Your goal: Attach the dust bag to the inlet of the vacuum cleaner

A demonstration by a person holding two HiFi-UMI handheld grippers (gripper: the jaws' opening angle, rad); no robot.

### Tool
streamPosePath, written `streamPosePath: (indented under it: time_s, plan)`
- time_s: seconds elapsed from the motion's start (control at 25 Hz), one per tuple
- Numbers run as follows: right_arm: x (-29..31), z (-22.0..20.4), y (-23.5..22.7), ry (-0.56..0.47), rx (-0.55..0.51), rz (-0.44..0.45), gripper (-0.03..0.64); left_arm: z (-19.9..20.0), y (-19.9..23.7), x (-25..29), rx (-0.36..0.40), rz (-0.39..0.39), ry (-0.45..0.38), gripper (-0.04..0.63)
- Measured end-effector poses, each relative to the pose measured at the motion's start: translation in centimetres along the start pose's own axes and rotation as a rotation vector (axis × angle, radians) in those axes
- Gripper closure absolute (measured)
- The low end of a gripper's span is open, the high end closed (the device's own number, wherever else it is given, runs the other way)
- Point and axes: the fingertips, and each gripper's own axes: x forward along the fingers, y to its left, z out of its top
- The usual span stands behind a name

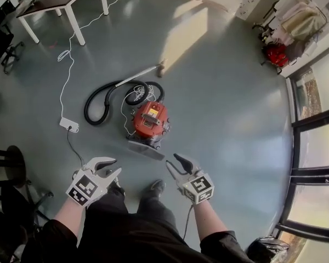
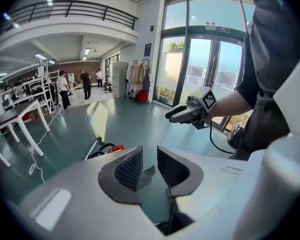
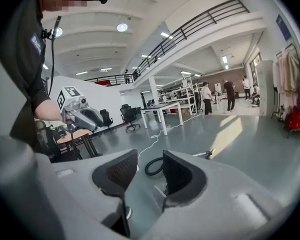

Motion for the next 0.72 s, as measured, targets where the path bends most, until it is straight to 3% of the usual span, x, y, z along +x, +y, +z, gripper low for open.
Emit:
streamPosePath:
  time_s: [0.24,0.44,0.72]
  plan:
    - [-2.0,2.3,7.2,-0.015,-0.028,0.03,0.474,2.4,-2.3,-4.9,0.057,-0.042,-0.094,0.49]
    - [-1.3,4.2,17.2,-0.084,0.009,0.008,0.485,0.7,-3.9,-10.0,0.113,-0.125,-0.174,0.533]
    - [-2.0,7.7,25.8,-0.154,0.018,0.063,0.598,-0.5,-6.6,-15.2,0.151,-0.193,-0.236,0.578]
